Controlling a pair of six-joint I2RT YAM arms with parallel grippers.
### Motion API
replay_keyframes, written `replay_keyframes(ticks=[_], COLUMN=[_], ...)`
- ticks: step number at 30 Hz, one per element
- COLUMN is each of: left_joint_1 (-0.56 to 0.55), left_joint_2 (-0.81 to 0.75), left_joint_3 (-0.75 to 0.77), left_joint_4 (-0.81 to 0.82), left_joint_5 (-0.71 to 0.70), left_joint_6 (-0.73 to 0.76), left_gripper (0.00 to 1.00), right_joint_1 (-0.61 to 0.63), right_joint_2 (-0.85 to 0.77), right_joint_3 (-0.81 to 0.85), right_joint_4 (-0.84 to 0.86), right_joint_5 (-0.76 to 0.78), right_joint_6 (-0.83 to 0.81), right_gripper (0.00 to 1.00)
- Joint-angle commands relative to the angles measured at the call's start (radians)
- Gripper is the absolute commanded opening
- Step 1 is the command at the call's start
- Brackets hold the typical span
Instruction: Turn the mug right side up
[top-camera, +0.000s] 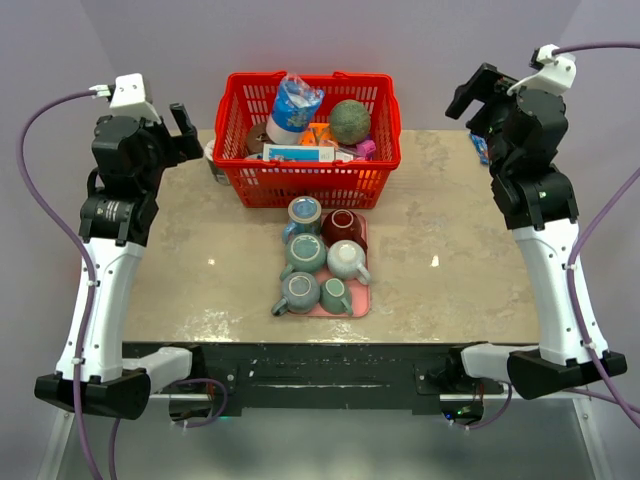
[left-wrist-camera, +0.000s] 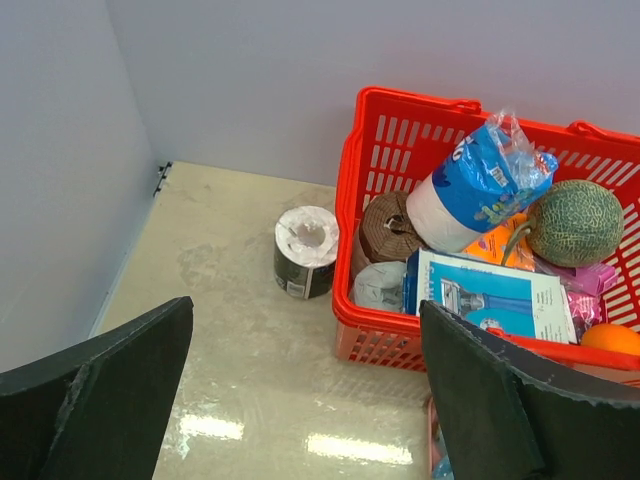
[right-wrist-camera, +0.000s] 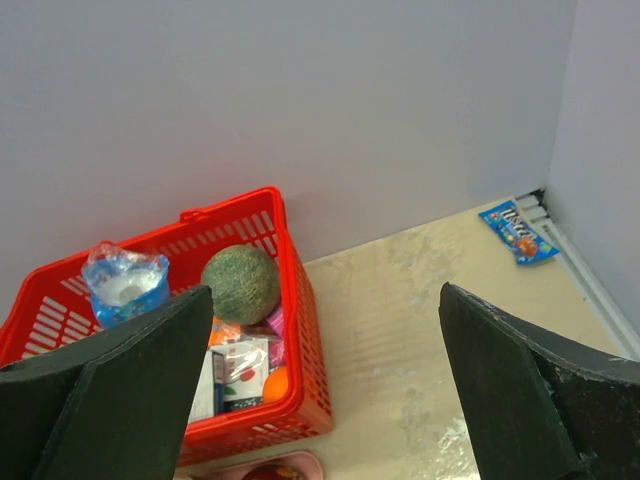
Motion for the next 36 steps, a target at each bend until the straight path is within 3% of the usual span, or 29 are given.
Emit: replay_keyframes(ticks=[1, 5, 13, 16, 21, 27, 29, 32, 36], left_joint_1=[0.006, 0.006, 0.006, 0.006, 0.006, 0.006, 0.006, 0.006, 0.006], left_joint_2=[-0.025, -0.032, -0.023, -0.031, -0.062, -0.038, -0.078, -0.112, -0.112], left_joint_3=[-0.043, -0.071, -0.098, -0.111, -0.169, -0.203, -0.257, -0.299, -0.295], left_joint_4=[0.060, 0.086, 0.083, 0.082, 0.120, 0.154, 0.241, 0.324, 0.333], left_joint_5=[0.090, 0.189, 0.174, 0.200, 0.158, 0.128, 0.132, 0.105, 0.170], left_joint_6=[0.007, 0.001, -0.010, -0.004, -0.038, -0.102, -0.099, -0.130, -0.131], left_gripper=[0.99, 0.99, 0.99, 0.99, 0.99, 0.99, 0.99, 0.99, 0.99], right_joint_1=[-0.001, 0.001, 0.001, 0.001, 0.023, 0.279, 0.350, 0.384, 0.396], right_joint_2=[0.013, 0.041, 0.084, 0.053, -0.057, -0.114, -0.136, -0.179, -0.209], right_joint_3=[0.016, 0.004, 0.003, -0.074, -0.269, -0.393, -0.447, -0.537, -0.631], right_joint_4=[-0.030, -0.064, -0.127, -0.113, 0.023, 0.031, 0.010, 0.010, 0.005], right_joint_5=[-0.098, -0.117, -0.135, -0.208, -0.537, -0.538, -0.491, -0.491, -0.502], right_joint_6=[0.079, 0.113, 0.088, 0.050, 0.105, -0.007, -0.053, -0.073, -0.088], right_gripper=[0.99, 0.99, 0.99, 0.99, 0.98, 0.98, 0.98, 0.97, 0.96])
